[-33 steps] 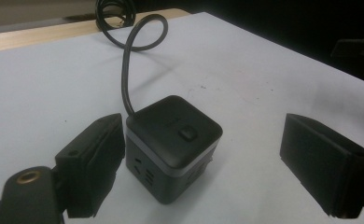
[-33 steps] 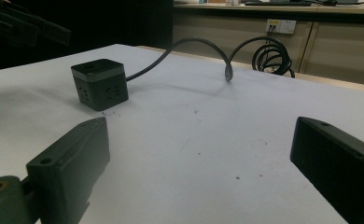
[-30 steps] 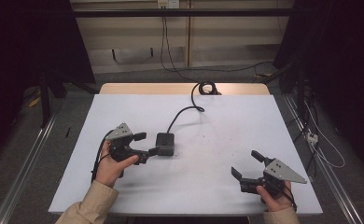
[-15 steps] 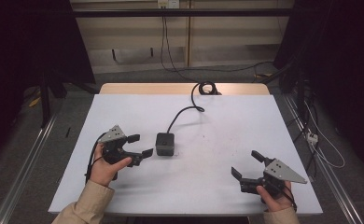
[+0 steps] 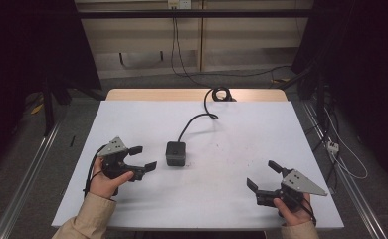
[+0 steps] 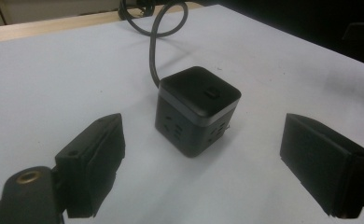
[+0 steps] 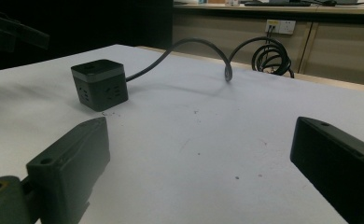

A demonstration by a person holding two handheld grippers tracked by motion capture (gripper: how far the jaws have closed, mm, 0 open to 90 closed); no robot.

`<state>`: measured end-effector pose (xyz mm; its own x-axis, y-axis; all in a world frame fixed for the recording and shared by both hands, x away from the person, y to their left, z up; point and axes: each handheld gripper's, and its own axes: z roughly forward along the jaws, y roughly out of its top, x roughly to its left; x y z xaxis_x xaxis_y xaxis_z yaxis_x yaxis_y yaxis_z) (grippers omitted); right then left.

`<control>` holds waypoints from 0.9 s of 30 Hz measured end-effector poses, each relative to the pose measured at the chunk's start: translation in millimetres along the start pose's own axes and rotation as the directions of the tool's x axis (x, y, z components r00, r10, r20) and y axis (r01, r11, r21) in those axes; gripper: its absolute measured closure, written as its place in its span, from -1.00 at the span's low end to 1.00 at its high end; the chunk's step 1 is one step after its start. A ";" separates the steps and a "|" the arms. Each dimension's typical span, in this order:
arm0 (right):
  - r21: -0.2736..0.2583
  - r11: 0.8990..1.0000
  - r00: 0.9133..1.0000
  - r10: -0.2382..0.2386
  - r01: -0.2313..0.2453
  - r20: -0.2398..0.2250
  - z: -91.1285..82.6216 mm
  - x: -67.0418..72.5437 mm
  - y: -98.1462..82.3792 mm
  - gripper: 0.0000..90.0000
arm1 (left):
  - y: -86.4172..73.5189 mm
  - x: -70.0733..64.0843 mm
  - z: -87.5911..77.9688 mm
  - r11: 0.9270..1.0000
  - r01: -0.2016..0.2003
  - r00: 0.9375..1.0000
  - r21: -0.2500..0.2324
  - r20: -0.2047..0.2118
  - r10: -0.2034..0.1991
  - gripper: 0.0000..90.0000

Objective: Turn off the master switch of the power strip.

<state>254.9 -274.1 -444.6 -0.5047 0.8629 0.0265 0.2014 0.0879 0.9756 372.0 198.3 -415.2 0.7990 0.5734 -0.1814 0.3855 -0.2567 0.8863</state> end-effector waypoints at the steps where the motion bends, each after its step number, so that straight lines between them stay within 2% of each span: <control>1: 0.000 1.000 1.000 0.000 0.000 0.000 0.0 0.0 0.0 -0.90 | -0.7 0.2 -1.1 1.000 -0.001 1.000 -0.001 0.001 0.001 -0.70; 27: 0.000 1.000 1.000 0.001 -0.001 0.000 -0.3 -0.4 -0.1 -0.90 | -14.6 6.8 -16.9 1.000 -0.001 1.000 -0.002 -0.025 0.001 -0.70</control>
<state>254.8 -274.6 -444.7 -0.5048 0.8628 0.0275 0.2022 0.0872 0.9755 363.9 219.1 -422.2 0.7878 0.5921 -0.1695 0.3835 -0.2561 0.8873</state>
